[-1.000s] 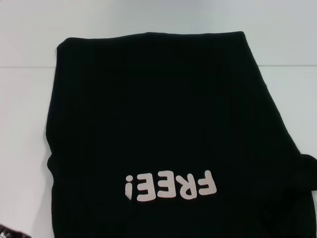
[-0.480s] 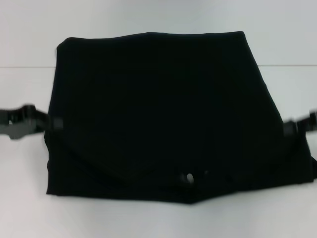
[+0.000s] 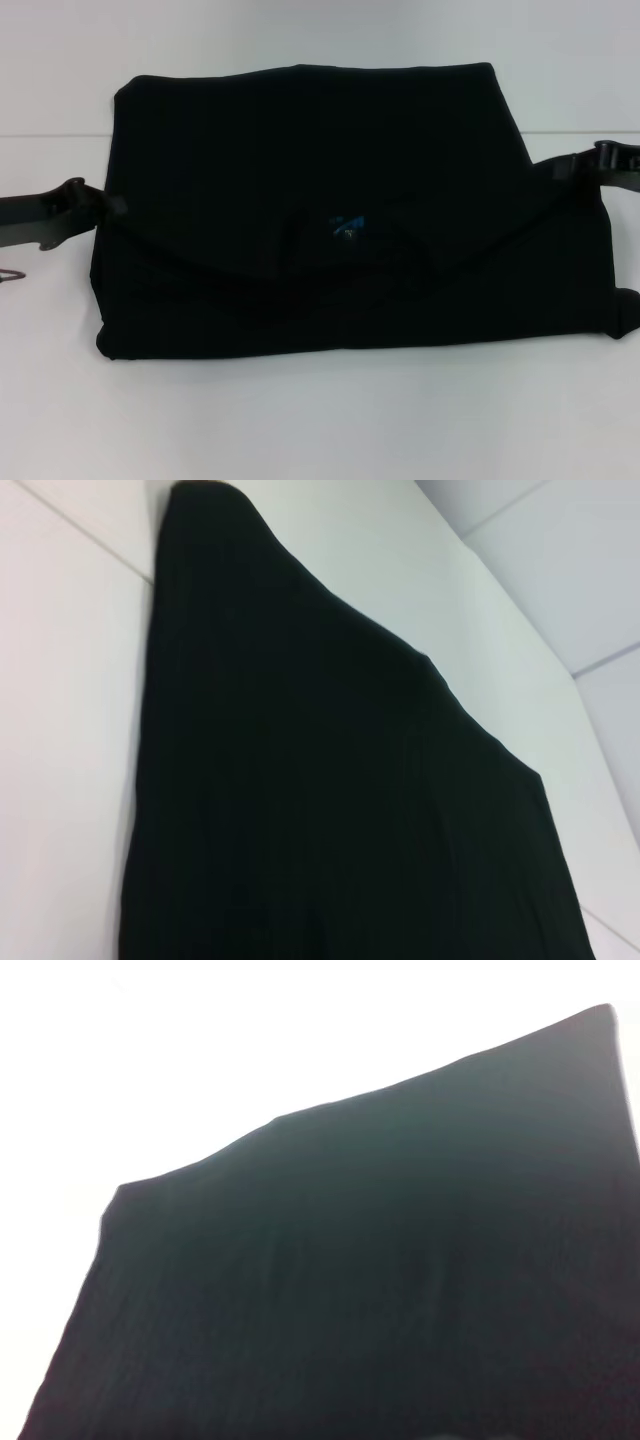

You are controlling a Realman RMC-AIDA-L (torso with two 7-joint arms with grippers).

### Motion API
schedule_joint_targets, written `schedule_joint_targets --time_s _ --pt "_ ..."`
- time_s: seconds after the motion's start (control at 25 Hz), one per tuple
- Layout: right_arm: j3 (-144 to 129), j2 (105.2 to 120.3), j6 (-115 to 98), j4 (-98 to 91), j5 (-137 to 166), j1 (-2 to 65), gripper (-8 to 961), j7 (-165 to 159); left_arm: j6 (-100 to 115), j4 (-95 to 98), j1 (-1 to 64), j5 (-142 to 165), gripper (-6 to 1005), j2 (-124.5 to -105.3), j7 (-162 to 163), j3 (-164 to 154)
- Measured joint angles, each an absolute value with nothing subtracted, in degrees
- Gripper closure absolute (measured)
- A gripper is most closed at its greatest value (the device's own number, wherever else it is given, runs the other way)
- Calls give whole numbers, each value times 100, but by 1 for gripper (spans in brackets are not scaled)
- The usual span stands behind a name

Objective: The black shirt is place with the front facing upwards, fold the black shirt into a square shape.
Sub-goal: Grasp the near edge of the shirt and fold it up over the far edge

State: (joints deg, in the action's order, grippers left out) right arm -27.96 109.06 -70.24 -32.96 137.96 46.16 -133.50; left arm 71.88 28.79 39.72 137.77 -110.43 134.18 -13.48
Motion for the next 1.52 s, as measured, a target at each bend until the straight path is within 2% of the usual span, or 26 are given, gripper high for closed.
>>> schedule_joint_targets --time_s 0.28,1.04,1.52 --pt "-3219 11031 -6310 -3183 13790 4742 857 -13314 6779 2872 4055 13627 978 -11131 13354 -1363" --pt "-3261 11172 -5548 -2893 13781 4788 857 -13299 5910 2856 4129 13571 978 -11406 13280 -1379" --pt "-3276 11378 -5062 -2887 13781 4779 859 -13177 5413 2857 4133 13532 978 -11583 13198 -1380"
